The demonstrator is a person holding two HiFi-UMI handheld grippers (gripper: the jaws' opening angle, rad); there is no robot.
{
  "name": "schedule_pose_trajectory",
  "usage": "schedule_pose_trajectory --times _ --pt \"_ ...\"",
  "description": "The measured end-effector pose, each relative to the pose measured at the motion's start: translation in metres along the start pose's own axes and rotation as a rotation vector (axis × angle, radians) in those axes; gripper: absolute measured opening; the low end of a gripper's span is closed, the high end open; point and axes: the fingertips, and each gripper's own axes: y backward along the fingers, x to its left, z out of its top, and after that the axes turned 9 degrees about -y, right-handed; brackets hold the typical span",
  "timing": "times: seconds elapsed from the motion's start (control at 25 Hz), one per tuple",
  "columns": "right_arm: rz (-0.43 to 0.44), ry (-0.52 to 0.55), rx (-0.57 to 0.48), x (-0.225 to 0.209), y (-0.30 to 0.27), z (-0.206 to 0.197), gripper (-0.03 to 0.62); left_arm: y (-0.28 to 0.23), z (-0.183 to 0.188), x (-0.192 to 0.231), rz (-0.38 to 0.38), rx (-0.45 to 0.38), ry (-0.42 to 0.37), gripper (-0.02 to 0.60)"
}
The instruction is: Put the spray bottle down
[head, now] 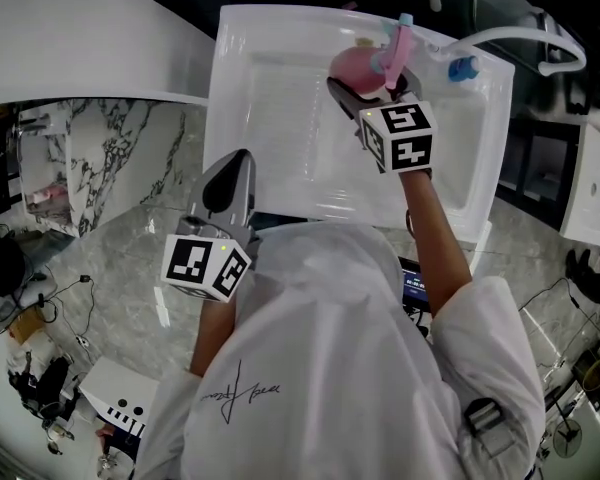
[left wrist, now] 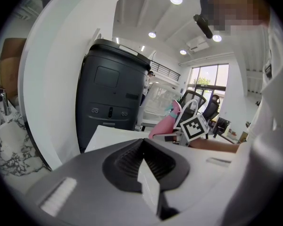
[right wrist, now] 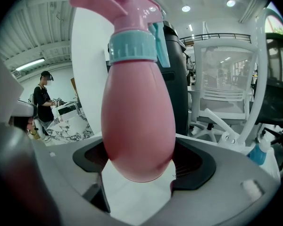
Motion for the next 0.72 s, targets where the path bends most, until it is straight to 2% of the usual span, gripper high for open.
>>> schedule_pose_trajectory --times 0.72 --pt "-0.016 -0.036 0.009 -0.011 -0.038 0.001 0.399 -0.009 -0.001 0.013 -0.015 0.037 -0.012 0.028"
